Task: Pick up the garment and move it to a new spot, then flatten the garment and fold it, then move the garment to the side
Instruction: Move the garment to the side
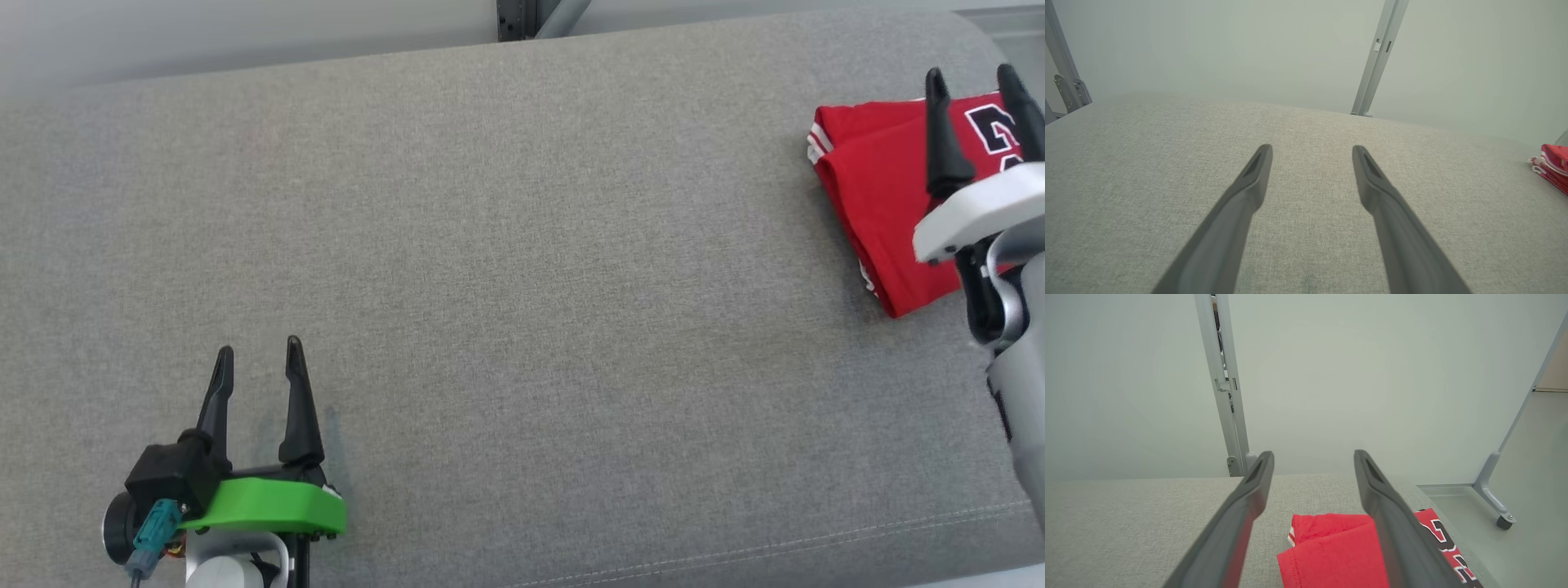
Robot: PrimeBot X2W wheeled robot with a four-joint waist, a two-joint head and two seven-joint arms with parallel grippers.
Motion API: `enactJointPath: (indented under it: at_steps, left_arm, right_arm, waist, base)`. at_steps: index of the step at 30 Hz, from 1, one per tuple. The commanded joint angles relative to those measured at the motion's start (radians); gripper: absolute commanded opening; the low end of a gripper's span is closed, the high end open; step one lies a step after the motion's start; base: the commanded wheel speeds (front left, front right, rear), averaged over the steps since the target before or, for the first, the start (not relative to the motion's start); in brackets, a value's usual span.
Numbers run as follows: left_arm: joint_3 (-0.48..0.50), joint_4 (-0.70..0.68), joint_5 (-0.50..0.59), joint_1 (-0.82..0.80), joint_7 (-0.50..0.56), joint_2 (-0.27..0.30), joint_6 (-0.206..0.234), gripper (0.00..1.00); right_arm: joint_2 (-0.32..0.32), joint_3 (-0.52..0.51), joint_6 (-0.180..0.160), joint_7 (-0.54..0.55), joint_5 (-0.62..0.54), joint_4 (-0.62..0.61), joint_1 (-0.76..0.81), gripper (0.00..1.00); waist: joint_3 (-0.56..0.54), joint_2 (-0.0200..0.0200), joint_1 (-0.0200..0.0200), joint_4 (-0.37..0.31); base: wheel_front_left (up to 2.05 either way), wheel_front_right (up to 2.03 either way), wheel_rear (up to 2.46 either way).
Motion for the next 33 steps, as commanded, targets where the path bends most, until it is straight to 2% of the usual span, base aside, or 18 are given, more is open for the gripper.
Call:
enactJointPath:
  at_steps: [1, 7, 11, 19, 27, 33]
  left_arm:
    - [0.004, 0.011, -0.005, 0.017, -0.003, 0.002, 0.009, 1.0]
    - [0.008, 0.05, -0.002, 0.056, -0.003, 0.002, 0.035, 1.0]
    - [-0.002, 0.058, 0.017, 0.079, -0.003, 0.002, 0.045, 1.0]
    - [-0.018, 0.031, 0.014, 0.109, -0.003, 0.002, 0.056, 1.0]
    - [-0.044, 0.011, 0.017, 0.124, -0.003, 0.002, 0.059, 1.0]
    - [-0.055, 0.008, 0.016, 0.127, -0.003, 0.002, 0.066, 1.0]
  right_arm:
    - [0.011, 0.009, -0.001, -0.013, 0.01, -0.028, 0.049, 1.0]
    - [0.091, 0.015, -0.001, -0.036, -0.007, -0.164, 0.226, 1.0]
    - [0.168, -0.006, -0.001, -0.046, -0.036, -0.267, 0.356, 1.0]
    - [0.296, -0.031, -0.001, -0.052, -0.154, -0.449, 0.577, 1.0]
    - [0.324, -0.027, -0.001, -0.052, -0.145, -0.526, 0.693, 1.0]
    - [0.324, -0.015, -0.001, -0.053, -0.115, -0.548, 0.696, 1.0]
  waist:
    - [-0.068, 0.0, 0.0, -0.002]
    - [-0.123, 0.0, 0.0, 0.014]
    - [-0.154, 0.0, 0.0, 0.033]
    - [-0.177, 0.0, 0.0, 0.061]
    - [-0.18, 0.0, 0.0, 0.074]
    - [-0.176, 0.0, 0.0, 0.07]
  base:
    - [0.0, 0.0, 0.0]
    - [0.0, 0.0, 0.0]
    - [0.0, 0.0, 0.0]
    - [0.0, 0.0, 0.0]
    - [0.0, 0.0, 0.0]
    - [0.0, 0.0, 0.0]
